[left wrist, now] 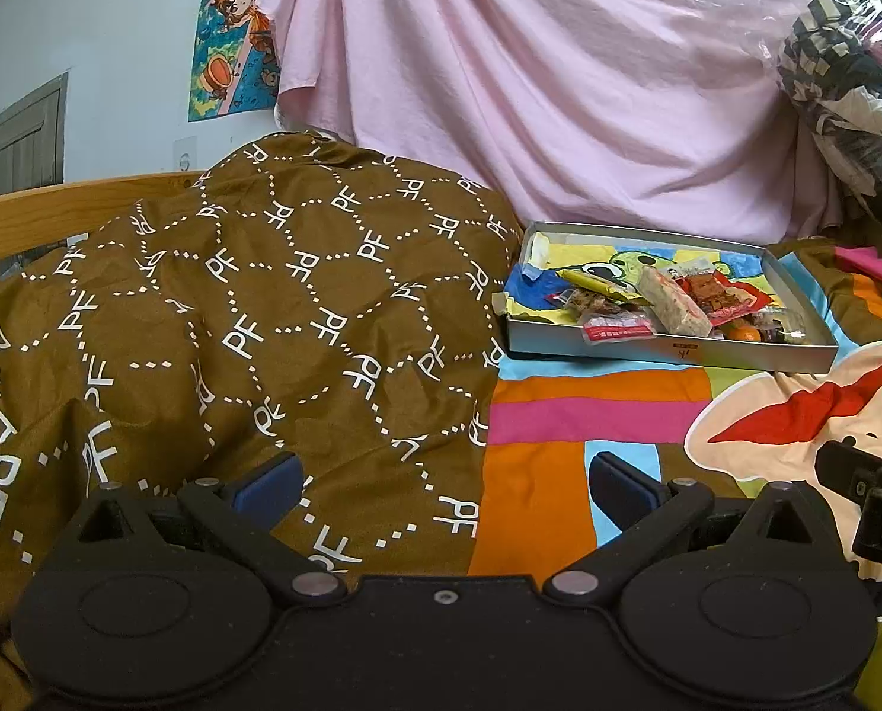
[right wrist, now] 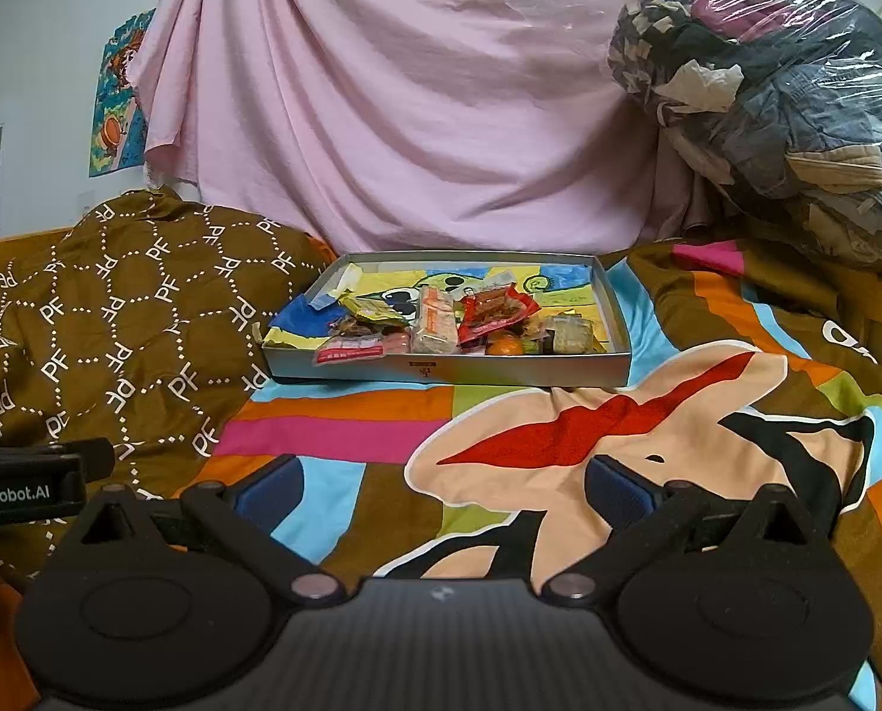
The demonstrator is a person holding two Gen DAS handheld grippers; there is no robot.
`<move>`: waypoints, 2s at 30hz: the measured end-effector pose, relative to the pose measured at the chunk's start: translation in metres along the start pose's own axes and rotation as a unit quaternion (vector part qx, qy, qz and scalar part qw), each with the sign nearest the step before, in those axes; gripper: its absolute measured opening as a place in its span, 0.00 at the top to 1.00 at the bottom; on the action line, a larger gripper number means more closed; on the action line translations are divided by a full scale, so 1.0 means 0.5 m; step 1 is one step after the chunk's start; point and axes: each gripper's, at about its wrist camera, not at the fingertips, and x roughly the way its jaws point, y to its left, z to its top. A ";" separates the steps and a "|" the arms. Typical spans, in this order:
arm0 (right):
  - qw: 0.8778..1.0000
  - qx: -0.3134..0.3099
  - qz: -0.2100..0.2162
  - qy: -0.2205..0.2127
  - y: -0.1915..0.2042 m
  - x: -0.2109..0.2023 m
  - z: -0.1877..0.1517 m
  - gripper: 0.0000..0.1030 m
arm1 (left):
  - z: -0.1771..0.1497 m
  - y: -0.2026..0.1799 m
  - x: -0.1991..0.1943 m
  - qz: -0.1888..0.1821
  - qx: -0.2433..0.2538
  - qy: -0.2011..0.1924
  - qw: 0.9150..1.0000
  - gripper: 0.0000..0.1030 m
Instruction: Organize snacks
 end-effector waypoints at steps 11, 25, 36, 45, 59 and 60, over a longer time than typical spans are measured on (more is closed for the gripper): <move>1.000 0.000 0.001 0.001 0.000 0.001 0.000 0.00 | -0.002 0.001 0.000 0.000 -0.002 0.001 1.000 0.01; 1.000 -0.001 0.002 0.002 0.001 0.002 -0.001 0.00 | -0.002 0.000 0.000 0.001 -0.002 0.001 1.000 0.01; 1.000 -0.002 0.003 0.003 0.001 0.002 -0.003 0.00 | -0.002 0.000 -0.001 0.001 -0.003 0.001 1.000 0.01; 1.000 -0.002 0.003 0.004 0.003 0.002 -0.006 0.00 | -0.002 0.000 -0.001 0.001 -0.003 0.001 1.000 0.01; 1.000 -0.002 0.004 0.005 0.003 0.003 -0.008 0.00 | -0.003 0.000 -0.001 0.001 -0.004 0.001 1.000 0.01; 1.000 -0.002 0.004 0.005 0.003 0.004 -0.008 0.00 | -0.003 0.000 -0.001 0.001 -0.004 0.001 1.000 0.01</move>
